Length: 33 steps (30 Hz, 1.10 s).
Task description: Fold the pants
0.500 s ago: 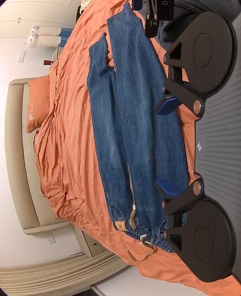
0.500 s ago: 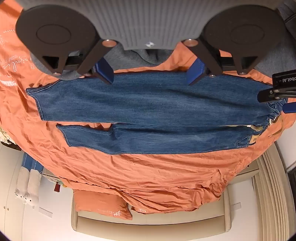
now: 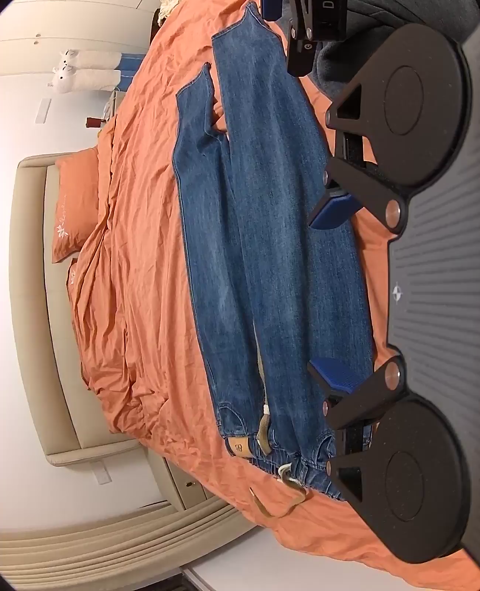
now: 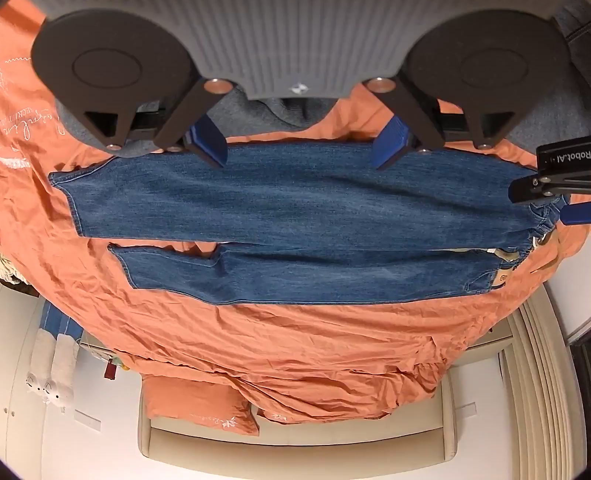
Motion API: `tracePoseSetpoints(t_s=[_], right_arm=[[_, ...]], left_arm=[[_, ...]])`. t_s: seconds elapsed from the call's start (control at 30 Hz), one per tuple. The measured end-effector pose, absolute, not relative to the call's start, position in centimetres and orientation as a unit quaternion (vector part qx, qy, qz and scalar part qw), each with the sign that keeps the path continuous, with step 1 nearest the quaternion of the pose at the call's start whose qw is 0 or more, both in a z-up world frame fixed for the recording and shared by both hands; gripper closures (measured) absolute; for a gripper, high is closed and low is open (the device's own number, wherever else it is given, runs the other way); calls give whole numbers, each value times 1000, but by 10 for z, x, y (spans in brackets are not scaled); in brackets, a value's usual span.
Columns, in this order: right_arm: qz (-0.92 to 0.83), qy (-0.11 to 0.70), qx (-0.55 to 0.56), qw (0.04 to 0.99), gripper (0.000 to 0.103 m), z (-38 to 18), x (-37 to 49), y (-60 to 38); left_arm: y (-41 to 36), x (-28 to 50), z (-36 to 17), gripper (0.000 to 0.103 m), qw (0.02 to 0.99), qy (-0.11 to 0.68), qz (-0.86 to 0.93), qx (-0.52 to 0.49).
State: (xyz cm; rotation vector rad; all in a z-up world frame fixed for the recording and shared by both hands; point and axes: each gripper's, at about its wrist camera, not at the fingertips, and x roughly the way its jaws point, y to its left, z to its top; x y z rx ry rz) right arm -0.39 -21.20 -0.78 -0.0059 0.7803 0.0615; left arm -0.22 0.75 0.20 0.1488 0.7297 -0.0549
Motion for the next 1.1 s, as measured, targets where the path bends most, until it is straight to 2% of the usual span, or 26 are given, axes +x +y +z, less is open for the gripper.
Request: tracePoseSetpoints(t_s=[1.1], right_arm=[[29,382,-6,924,21,-13,-3,-210]], left_arm=[[3,-1,5,10,932,352,-24,80]])
